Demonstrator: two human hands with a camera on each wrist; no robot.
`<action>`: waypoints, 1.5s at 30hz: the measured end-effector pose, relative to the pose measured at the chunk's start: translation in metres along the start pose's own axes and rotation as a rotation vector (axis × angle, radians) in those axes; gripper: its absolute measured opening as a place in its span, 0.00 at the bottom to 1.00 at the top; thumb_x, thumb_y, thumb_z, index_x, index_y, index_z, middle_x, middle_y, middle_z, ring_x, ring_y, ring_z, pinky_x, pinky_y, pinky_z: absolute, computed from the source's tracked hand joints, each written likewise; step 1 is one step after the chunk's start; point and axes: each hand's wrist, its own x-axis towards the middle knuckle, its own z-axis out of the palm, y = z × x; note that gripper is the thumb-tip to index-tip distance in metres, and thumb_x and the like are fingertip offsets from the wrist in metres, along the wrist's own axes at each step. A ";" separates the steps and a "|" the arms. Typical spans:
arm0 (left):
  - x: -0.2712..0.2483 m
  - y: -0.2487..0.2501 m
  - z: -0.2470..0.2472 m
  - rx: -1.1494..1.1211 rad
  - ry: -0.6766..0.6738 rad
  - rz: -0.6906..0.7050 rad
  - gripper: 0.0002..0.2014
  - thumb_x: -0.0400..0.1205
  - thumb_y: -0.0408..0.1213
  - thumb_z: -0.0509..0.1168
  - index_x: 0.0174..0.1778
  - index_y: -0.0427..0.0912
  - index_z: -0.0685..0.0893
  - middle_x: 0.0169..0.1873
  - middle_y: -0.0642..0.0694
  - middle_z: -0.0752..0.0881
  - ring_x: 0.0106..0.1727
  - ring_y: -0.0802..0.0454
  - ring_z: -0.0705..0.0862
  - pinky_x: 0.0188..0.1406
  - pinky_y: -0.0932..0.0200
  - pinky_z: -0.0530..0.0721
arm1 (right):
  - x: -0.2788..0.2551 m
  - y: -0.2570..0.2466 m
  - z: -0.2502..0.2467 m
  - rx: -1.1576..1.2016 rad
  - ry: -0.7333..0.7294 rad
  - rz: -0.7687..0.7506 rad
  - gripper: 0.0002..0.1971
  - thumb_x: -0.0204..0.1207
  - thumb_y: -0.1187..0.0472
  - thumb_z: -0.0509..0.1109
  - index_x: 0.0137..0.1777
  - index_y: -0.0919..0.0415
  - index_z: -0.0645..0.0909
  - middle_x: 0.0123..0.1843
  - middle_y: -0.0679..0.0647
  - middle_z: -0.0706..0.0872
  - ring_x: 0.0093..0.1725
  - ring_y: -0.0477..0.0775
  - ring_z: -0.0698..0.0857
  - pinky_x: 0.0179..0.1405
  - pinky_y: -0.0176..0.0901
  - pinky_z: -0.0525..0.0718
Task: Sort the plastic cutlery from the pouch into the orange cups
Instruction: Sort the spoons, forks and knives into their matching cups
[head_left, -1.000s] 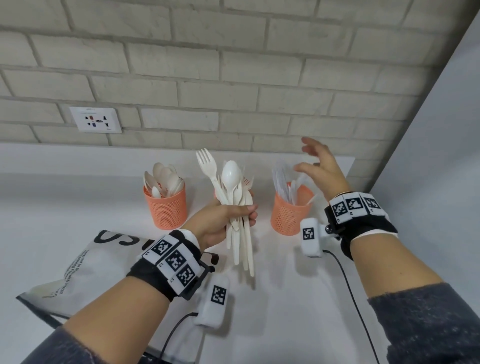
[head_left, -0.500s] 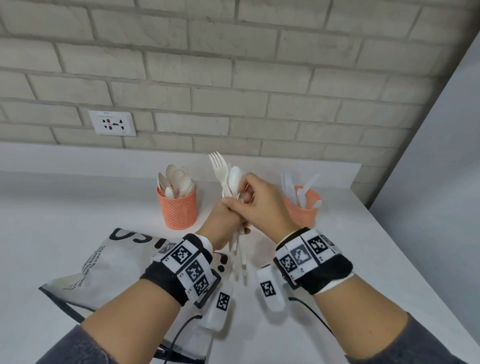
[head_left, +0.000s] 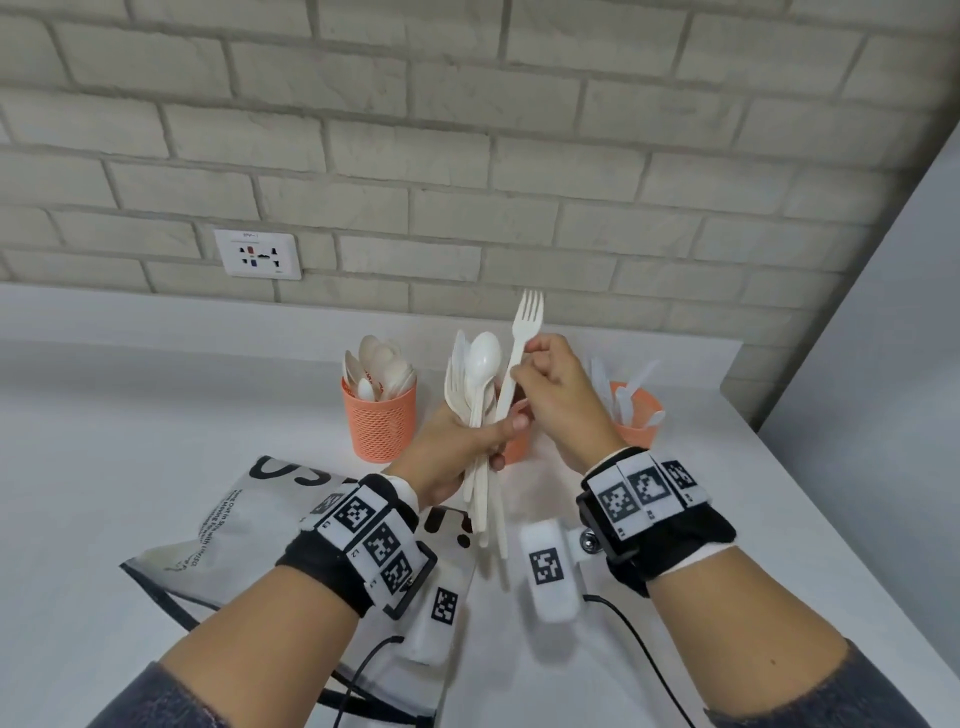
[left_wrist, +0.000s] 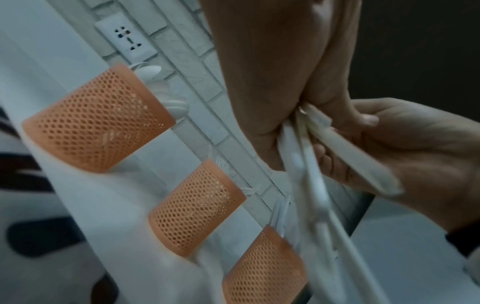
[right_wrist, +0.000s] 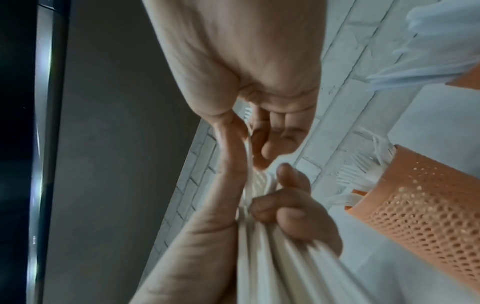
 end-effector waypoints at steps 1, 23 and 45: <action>0.001 0.000 -0.002 -0.056 0.025 -0.014 0.17 0.70 0.30 0.72 0.53 0.35 0.78 0.31 0.44 0.78 0.23 0.58 0.74 0.21 0.64 0.77 | 0.000 -0.001 0.000 0.025 0.023 -0.012 0.08 0.80 0.70 0.58 0.56 0.60 0.68 0.35 0.51 0.80 0.30 0.45 0.83 0.29 0.35 0.80; 0.010 0.006 0.002 -0.099 0.360 0.001 0.17 0.82 0.39 0.65 0.59 0.29 0.80 0.48 0.31 0.87 0.48 0.45 0.89 0.42 0.60 0.88 | -0.022 0.029 0.027 -0.417 -0.324 -0.154 0.34 0.72 0.66 0.70 0.74 0.66 0.57 0.71 0.58 0.72 0.71 0.53 0.73 0.68 0.42 0.75; 0.009 0.009 -0.007 -0.090 0.252 -0.160 0.09 0.81 0.37 0.63 0.45 0.35 0.86 0.32 0.40 0.85 0.24 0.48 0.81 0.17 0.61 0.79 | -0.018 0.016 0.010 0.326 -0.563 0.375 0.11 0.80 0.70 0.50 0.47 0.68 0.75 0.37 0.62 0.79 0.35 0.56 0.81 0.34 0.45 0.83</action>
